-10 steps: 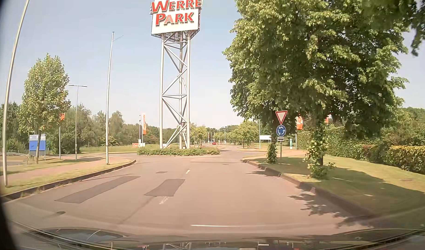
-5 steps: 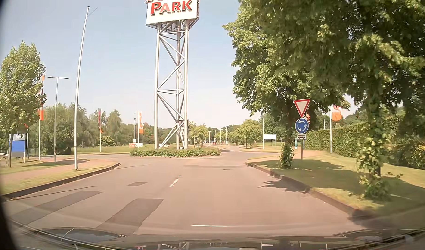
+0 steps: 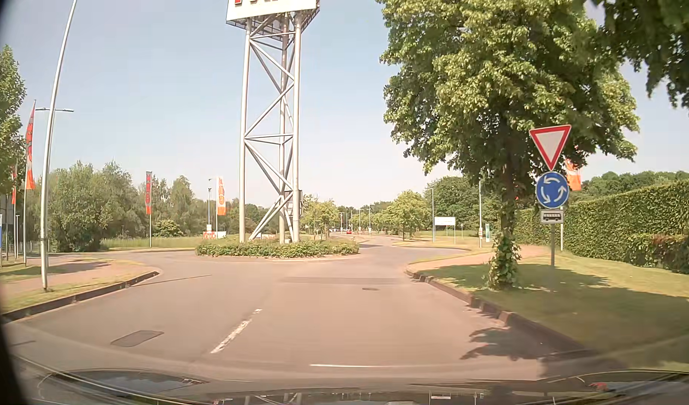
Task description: Follow the waypoints while adhering to traffic rules and regulations
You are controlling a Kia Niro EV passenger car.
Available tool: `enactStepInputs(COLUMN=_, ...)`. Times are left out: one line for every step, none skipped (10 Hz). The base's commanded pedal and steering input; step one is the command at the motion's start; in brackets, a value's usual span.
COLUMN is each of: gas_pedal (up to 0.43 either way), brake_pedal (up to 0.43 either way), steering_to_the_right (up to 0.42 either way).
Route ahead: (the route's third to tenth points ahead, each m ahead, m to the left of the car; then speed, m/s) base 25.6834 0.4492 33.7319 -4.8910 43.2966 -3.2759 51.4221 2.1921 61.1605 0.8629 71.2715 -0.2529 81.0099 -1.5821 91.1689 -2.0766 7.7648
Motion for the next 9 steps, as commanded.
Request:
enactStepInputs(gas_pedal=0.028, brake_pedal=0.000, steering_to_the_right=-0.010)
enactStepInputs(gas_pedal=0.028, brake_pedal=0.000, steering_to_the_right=-0.010)
enactStepInputs(gas_pedal=0.028, brake_pedal=0.000, steering_to_the_right=-0.010)
enactStepInputs(gas_pedal=0.028, brake_pedal=0.000, steering_to_the_right=-0.010)
enactStepInputs(gas_pedal=0.028, brake_pedal=0.000, steering_to_the_right=-0.010)
enactStepInputs(gas_pedal=0.028, brake_pedal=0.000, steering_to_the_right=-0.014)
enactStepInputs(gas_pedal=0.028, brake_pedal=0.000, steering_to_the_right=-0.019)
enactStepInputs(gas_pedal=0.039, brake_pedal=0.000, steering_to_the_right=-0.024)
enactStepInputs(gas_pedal=0.039, brake_pedal=0.000, steering_to_the_right=-0.025)
